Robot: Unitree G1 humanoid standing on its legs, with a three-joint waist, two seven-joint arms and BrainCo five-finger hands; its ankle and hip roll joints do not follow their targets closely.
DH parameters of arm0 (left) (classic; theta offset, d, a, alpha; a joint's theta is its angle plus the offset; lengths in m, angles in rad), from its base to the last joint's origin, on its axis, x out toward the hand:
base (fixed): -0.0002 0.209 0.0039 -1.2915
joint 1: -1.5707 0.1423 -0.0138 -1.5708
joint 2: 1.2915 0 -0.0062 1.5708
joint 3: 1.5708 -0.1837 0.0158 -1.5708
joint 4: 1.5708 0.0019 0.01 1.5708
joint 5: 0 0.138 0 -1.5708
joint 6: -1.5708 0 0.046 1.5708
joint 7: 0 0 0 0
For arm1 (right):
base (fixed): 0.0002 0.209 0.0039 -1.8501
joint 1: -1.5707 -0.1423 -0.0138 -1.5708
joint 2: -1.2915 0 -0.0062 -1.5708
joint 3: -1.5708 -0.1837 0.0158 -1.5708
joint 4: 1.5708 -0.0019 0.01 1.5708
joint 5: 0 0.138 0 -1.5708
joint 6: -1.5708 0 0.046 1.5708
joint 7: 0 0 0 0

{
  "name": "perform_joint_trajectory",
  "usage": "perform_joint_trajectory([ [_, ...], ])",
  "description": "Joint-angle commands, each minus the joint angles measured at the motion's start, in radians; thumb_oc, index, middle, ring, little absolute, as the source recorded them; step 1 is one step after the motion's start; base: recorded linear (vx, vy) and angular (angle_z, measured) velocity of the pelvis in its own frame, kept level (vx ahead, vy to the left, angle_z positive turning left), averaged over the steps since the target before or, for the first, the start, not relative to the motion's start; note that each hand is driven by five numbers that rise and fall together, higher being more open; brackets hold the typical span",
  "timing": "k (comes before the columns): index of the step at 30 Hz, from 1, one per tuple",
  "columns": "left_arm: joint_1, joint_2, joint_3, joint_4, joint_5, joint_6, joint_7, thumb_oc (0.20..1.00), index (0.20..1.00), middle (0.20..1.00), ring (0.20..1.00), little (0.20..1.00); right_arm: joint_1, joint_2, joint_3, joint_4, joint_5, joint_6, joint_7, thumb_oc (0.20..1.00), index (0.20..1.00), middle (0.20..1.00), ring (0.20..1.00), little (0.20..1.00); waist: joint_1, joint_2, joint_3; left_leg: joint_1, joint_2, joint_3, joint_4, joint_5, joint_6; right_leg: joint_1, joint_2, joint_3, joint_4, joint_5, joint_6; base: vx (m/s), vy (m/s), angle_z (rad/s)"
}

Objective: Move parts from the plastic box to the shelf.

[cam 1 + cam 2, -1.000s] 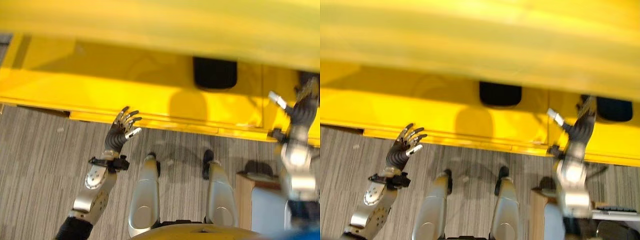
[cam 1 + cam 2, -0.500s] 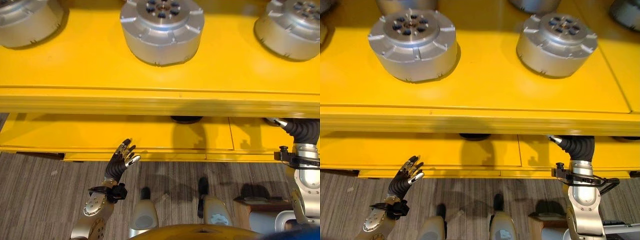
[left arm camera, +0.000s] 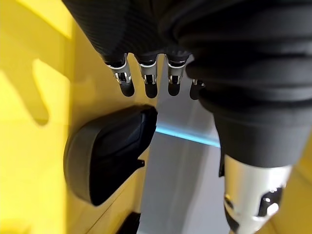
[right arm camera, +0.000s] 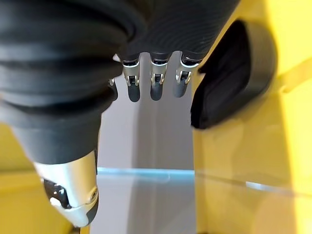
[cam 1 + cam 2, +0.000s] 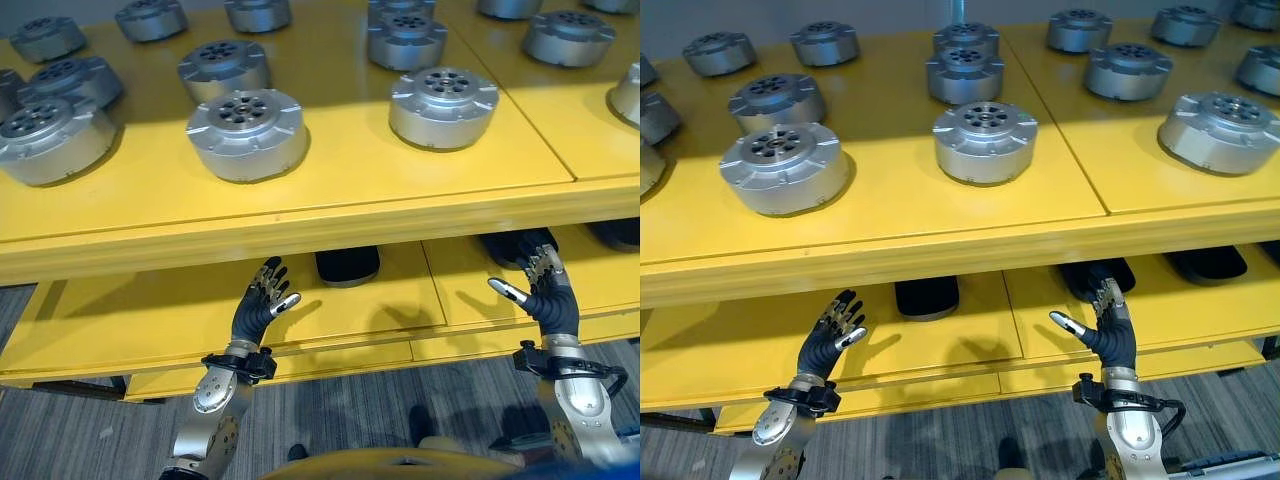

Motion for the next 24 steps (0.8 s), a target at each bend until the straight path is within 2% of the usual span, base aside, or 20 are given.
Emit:
perform_joint_trajectory([
  [1, -0.044, 0.007, 0.03, 0.017, 0.022, -0.056, -0.012, 1.0, 1.0, 1.0, 1.0, 1.0, -0.023, -0.032, -0.049, -0.051, 0.015, -0.048, -0.002, 1.0, 1.0, 1.0, 1.0, 1.0, -0.027, -0.013, 0.004, -0.077, 0.067, -0.03, 0.044, 0.126, -0.03, 0.072, 0.014, 0.03, 0.027, -0.074, -0.004, -0.01, -0.095, -0.33],
  [9, -0.024, -0.014, 0.005, 0.035, 0.018, -0.057, -0.028, 1.0, 1.0, 1.0, 1.0, 1.0, -0.004, -0.06, -0.075, -0.05, 0.008, -0.067, 0.002, 1.0, 1.0, 1.0, 1.0, 1.0, -0.059, -0.009, 0.023, -0.099, 0.121, -0.03, 0.101, 0.152, -0.035, 0.039, 0.084, 0.114, 0.015, -0.068, -0.042, 0.0, -0.149, -0.37],
  [12, -0.03, -0.019, -0.002, 0.04, 0.021, -0.055, -0.03, 1.0, 1.0, 1.0, 1.0, 1.0, 0.004, -0.062, -0.093, -0.055, 0.006, -0.073, -0.003, 1.0, 1.0, 1.0, 1.0, 1.0, -0.069, -0.01, 0.03, -0.122, 0.131, -0.017, 0.132, 0.156, -0.036, 0.039, 0.096, 0.119, 0.012, -0.073, -0.053, -0.01, -0.111, -0.39],
  [14, -0.04, -0.023, -0.009, 0.048, 0.023, -0.057, -0.028, 1.0, 1.0, 1.0, 1.0, 1.0, 0.006, -0.06, -0.101, -0.058, 0.007, -0.076, -0.007, 1.0, 1.0, 1.0, 1.0, 1.0, -0.069, -0.009, 0.037, -0.133, 0.131, -0.022, 0.145, 0.168, -0.037, 0.04, 0.097, 0.113, 0.012, -0.075, -0.055, -0.01, -0.08, -0.02],
  [16, -0.057, -0.029, -0.011, 0.054, 0.027, -0.062, -0.021, 1.0, 1.0, 1.0, 1.0, 1.0, 0.0, -0.062, -0.111, -0.053, -0.001, -0.08, -0.023, 1.0, 1.0, 1.0, 1.0, 1.0, -0.072, -0.017, 0.051, -0.142, 0.112, -0.034, 0.18, 0.154, -0.031, 0.044, 0.094, 0.117, 0.011, -0.076, -0.06, 0.03, -0.065, 0.08],
  [17, -0.068, -0.026, -0.006, 0.058, 0.029, -0.063, -0.013, 1.0, 1.0, 1.0, 1.0, 1.0, -0.007, -0.066, -0.108, -0.046, -0.007, -0.079, -0.029, 1.0, 1.0, 1.0, 1.0, 1.0, -0.058, -0.03, 0.063, -0.149, 0.053, -0.089, 0.207, 0.102, -0.008, 0.049, 0.093, 0.138, 0.012, -0.074, -0.062, 0.02, -0.03, -0.05],
  [18, -0.07, -0.025, -0.005, 0.059, 0.029, -0.063, -0.013, 1.0, 1.0, 1.0, 1.0, 1.0, -0.01, -0.065, -0.108, -0.045, -0.007, -0.079, -0.029, 1.0, 1.0, 1.0, 1.0, 1.0, -0.06, -0.033, 0.062, -0.157, 0.048, -0.091, 0.213, 0.104, -0.006, 0.045, 0.088, 0.137, 0.011, -0.07, -0.06, 0.03, -0.016, -0.17],
  [20, -0.074, -0.026, 0.004, 0.053, 0.03, -0.066, -0.001, 1.0, 1.0, 1.0, 1.0, 1.0, -0.034, -0.064, -0.089, -0.027, -0.012, -0.079, -0.032, 1.0, 1.0, 1.0, 1.0, 1.0, -0.012, -0.064, 0.071, -0.212, -0.15, -0.266, 0.26, 0.001, 0.056, 0.038, 0.082, 0.182, 0.014, -0.053, -0.062, 0.07, -0.04, -0.46],
  [21, -0.085, -0.022, 0.002, 0.05, 0.032, -0.067, -0.004, 1.0, 1.0, 1.0, 1.0, 1.0, -0.069, -0.066, -0.066, -0.013, -0.015, -0.076, -0.03, 1.0, 1.0, 1.0, 1.0, 1.0, 0.016, -0.081, 0.074, -0.244, -0.294, -0.378, 0.276, -0.027, 0.089, 0.035, 0.097, 0.226, 0.015, -0.031, -0.063, 0.12, -0.051, -0.9],
  [22, -0.087, -0.019, 0.003, 0.047, 0.03, -0.07, -0.005, 1.0, 1.0, 1.0, 1.0, 1.0, -0.087, -0.064, -0.053, -0.003, -0.013, -0.073, -0.026, 1.0, 1.0, 1.0, 1.0, 1.0, 0.023, -0.086, 0.075, -0.25, -0.347, -0.406, 0.284, -0.039, 0.107, 0.034, 0.101, 0.244, 0.016, -0.022, -0.059, 0.08, -0.027, -1.22],
  [23, -0.088, -0.018, 0.004, 0.046, 0.03, -0.069, -0.005, 1.0, 1.0, 1.0, 1.0, 1.0, -0.09, -0.064, -0.052, -0.001, -0.012, -0.074, -0.026, 1.0, 1.0, 1.0, 1.0, 1.0, 0.023, -0.088, 0.077, -0.251, -0.35, -0.404, 0.29, -0.043, 0.11, 0.036, 0.099, 0.246, 0.016, -0.024, -0.058, 0.04, 0.02, -1.3],
  [24, -0.092, -0.017, 0.003, 0.042, 0.031, -0.073, -0.008, 1.0, 1.0, 1.0, 1.0, 1.0, -0.115, -0.058, -0.028, 0.014, -0.009, -0.072, -0.021, 1.0, 1.0, 1.0, 1.0, 1.0, 0.043, -0.096, 0.075, -0.254, -0.434, -0.453, 0.299, -0.051, 0.141, 0.03, 0.113, 0.282, 0.016, -0.01, -0.054, 0.01, 0.022, -0.96],
])
